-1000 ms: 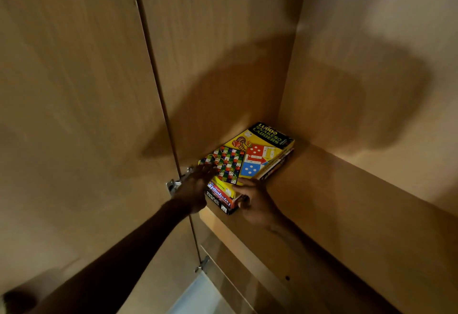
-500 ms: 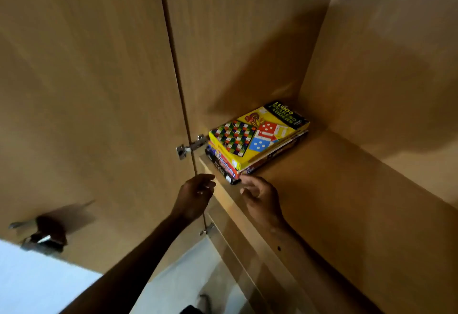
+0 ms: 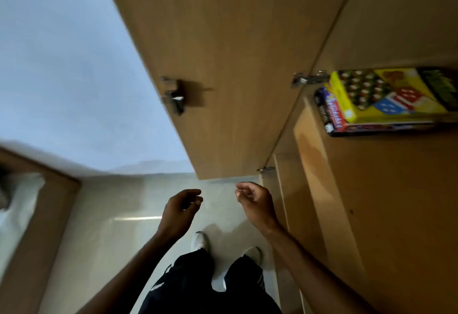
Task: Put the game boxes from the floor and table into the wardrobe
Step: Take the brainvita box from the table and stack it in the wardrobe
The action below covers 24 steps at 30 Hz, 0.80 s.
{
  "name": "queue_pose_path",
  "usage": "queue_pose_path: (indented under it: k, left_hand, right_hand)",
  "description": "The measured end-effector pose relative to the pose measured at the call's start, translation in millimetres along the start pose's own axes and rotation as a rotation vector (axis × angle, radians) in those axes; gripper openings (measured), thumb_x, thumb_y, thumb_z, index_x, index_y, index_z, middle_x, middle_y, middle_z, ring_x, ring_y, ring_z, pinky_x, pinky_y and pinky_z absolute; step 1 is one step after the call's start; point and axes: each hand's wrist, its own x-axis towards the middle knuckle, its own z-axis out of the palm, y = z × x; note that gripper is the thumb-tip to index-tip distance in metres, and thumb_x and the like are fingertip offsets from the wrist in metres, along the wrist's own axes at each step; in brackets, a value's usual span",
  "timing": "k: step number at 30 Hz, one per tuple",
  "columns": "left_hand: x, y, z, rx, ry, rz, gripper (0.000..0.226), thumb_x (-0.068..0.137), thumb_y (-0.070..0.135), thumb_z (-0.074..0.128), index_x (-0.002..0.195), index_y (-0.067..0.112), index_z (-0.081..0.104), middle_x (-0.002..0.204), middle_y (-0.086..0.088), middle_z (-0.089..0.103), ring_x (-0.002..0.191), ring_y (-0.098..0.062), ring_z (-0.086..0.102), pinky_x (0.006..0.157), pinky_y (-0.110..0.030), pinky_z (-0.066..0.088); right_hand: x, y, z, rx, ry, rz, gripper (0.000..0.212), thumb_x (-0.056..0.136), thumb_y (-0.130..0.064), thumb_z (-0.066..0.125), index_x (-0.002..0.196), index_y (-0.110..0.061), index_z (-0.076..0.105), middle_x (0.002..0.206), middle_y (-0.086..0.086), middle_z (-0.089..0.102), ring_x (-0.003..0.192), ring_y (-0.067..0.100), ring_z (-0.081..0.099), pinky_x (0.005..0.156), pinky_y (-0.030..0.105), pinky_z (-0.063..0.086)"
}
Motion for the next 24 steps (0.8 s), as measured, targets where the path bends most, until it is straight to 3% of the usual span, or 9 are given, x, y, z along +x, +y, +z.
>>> queue_pose_path:
  k: [8, 13, 17, 19, 24]
  left_hand:
    - [-83.2, -92.4, -135.0, -0.142, 0.300, -0.062, 0.027, 0.090, 0.008, 0.065, 0.104, 0.030, 0.069, 0.096, 0.001, 0.077, 0.092, -0.014, 0.072, 0.094, -0.042, 0.055]
    - [-136.6, -149.6, -238.5, -0.258, 0.511, -0.036, 0.023, 0.082, 0.028, 0.067, 0.104, 0.034, 0.068, 0.096, 0.002, 0.077, 0.091, -0.017, 0.071, 0.090, -0.041, 0.055]
    - [-186.5, -174.6, -309.8, -0.388, 0.757, -0.034, 0.025, 0.090, -0.001, 0.062, 0.110, 0.014, 0.067, 0.096, -0.004, 0.074, 0.084, -0.017, 0.067, 0.077, -0.025, 0.051]
    - [-208.8, -179.9, -341.1, -0.434, 0.876, -0.007, 0.027, 0.090, -0.005, 0.061, 0.114, 0.007, 0.065, 0.097, -0.009, 0.073, 0.086, -0.018, 0.067, 0.075, -0.016, 0.054]
    - [-288.6, -218.0, -423.8, -0.539, 1.228, 0.040, 0.025, 0.091, -0.001, 0.061, 0.110, 0.013, 0.067, 0.100, -0.008, 0.075, 0.092, -0.017, 0.070, 0.085, -0.024, 0.055]
  right_hand:
    - [-47.8, -49.2, 153.4, -0.117, -0.312, -0.121, 0.015, 0.087, -0.017, 0.067, 0.100, -0.020, 0.073, 0.084, -0.011, 0.070, 0.078, -0.003, 0.064, 0.074, 0.017, 0.050]
    - [-91.9, -86.3, 277.5, -0.161, -0.497, -0.222, 0.015, 0.087, -0.016, 0.068, 0.100, -0.020, 0.074, 0.089, -0.009, 0.071, 0.087, 0.007, 0.067, 0.079, 0.023, 0.055]
    - [-140.4, -127.0, 371.6, -0.188, -0.688, -0.327, 0.018, 0.087, -0.016, 0.068, 0.104, -0.018, 0.073, 0.093, -0.004, 0.072, 0.090, 0.013, 0.069, 0.082, 0.027, 0.058]
    - [-160.9, -149.5, 413.5, -0.198, -0.787, -0.381, 0.018, 0.088, -0.014, 0.068, 0.105, -0.019, 0.073, 0.093, -0.003, 0.073, 0.088, 0.012, 0.069, 0.080, 0.027, 0.058]
    - [-239.0, -202.6, 537.6, -0.192, -1.079, -0.483, 0.017, 0.089, -0.011, 0.067, 0.105, -0.015, 0.073, 0.092, -0.001, 0.073, 0.081, 0.005, 0.066, 0.074, 0.020, 0.053]
